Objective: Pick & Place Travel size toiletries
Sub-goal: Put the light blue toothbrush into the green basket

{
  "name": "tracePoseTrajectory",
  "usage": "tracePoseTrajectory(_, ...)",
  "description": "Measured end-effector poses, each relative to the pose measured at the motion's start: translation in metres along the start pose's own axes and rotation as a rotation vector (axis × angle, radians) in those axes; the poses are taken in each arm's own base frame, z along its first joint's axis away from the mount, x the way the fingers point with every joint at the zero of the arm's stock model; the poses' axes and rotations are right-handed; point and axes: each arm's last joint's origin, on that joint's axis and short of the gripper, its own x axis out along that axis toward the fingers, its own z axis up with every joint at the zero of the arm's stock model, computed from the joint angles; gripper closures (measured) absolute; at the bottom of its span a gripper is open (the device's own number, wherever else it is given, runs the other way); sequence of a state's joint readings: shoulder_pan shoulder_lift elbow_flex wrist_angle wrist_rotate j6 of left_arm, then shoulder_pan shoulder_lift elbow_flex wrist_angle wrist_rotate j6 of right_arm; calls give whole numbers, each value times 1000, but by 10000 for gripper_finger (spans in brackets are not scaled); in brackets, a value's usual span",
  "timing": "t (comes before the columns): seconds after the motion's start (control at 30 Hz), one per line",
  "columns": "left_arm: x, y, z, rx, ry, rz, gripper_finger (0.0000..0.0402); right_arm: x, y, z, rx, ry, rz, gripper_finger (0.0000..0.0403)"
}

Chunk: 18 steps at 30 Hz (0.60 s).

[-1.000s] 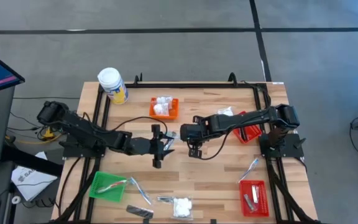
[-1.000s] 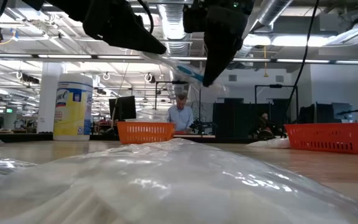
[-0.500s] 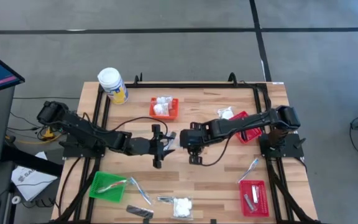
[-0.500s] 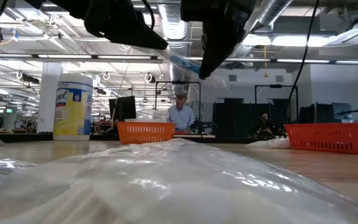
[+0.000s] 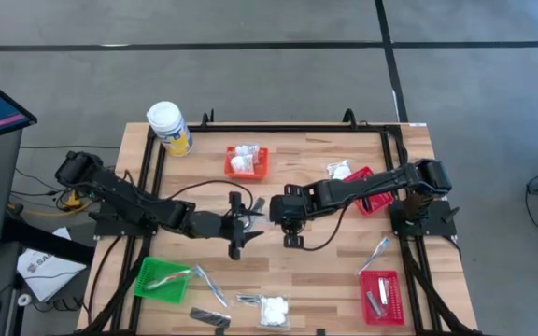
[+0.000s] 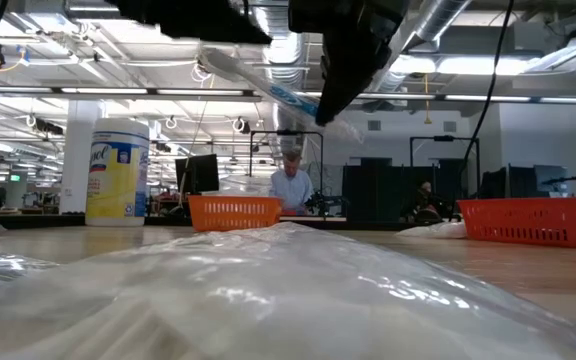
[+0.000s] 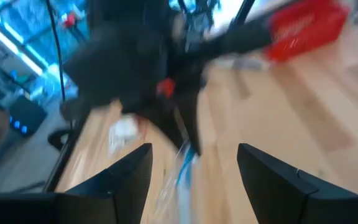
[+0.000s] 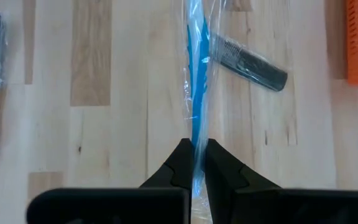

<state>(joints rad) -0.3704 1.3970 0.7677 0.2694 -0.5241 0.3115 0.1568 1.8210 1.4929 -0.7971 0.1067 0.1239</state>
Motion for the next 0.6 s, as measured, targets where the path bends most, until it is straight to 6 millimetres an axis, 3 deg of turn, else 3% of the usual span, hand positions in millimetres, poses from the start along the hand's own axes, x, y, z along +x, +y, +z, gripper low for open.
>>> tracePoseTrajectory(0.27,-27,-1,22,-17,-125,-28,172,-10,6,16,-141,-125,-24,387)
tracePoseTrajectory(0.6,-98,-8,51,-67,-370,-211,172,-26,13,33,-176,-288,-186,394)
